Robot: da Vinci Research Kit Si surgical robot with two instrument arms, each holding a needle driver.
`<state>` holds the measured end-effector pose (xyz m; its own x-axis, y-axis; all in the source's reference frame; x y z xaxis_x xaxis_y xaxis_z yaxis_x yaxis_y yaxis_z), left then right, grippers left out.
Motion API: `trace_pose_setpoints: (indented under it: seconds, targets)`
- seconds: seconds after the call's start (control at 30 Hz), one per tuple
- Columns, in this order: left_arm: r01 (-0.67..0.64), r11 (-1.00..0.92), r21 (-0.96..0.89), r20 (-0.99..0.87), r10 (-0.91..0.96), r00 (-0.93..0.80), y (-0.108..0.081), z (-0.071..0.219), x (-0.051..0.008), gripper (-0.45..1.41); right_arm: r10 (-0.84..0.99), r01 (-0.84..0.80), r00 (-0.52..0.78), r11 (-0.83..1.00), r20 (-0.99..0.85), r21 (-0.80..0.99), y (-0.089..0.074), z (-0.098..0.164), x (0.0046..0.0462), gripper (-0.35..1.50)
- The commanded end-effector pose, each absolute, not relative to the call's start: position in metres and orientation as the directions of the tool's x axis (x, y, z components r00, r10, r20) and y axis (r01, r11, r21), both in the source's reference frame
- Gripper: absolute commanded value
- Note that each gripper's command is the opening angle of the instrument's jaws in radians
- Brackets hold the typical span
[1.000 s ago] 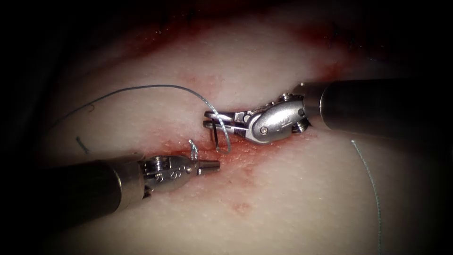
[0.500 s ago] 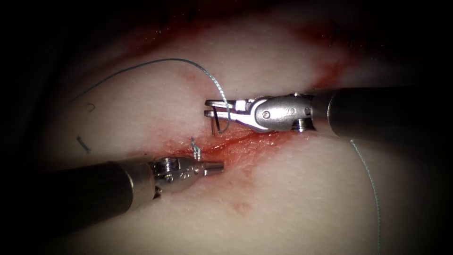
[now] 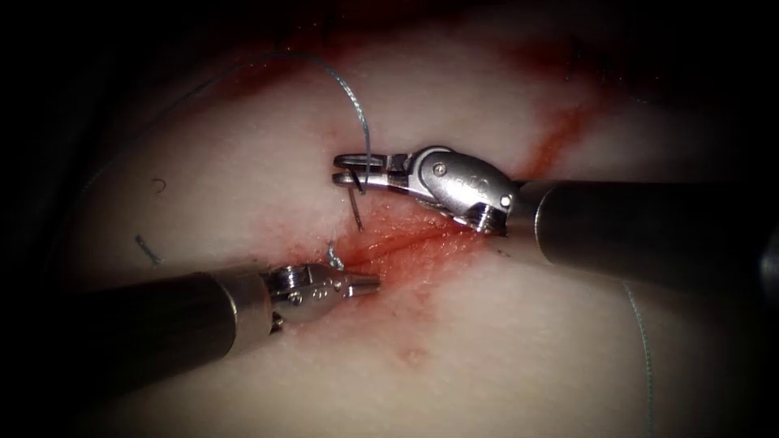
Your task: Wound Closure
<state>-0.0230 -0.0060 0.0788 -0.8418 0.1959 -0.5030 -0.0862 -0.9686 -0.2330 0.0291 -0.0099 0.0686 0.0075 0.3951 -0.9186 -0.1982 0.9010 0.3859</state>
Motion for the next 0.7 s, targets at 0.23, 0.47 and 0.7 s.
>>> trace_pose_setpoints:
  seconds: [0.23,0.47,0.7]
  targets:
    - [-0.079,-0.969,-0.236,-0.504,0.192,-0.842,-0.0063,0.0793,-0.0232,-0.16,0.503,-0.188,0.062,0.854,-0.862,0.485,-0.0101,0.0699,0.0299,-0.35]
    - [-0.084,-0.967,-0.240,-0.500,0.197,-0.843,-0.0055,0.0780,-0.0213,-0.06,0.665,-0.159,0.133,0.746,-0.735,0.647,-0.0121,0.0709,0.0292,-0.35]
    - [-0.089,-0.966,-0.241,-0.498,0.202,-0.843,-0.0052,0.0775,-0.0200,-0.05,0.840,-0.046,0.171,0.529,-0.515,0.847,-0.0138,0.0704,0.0296,-0.35]
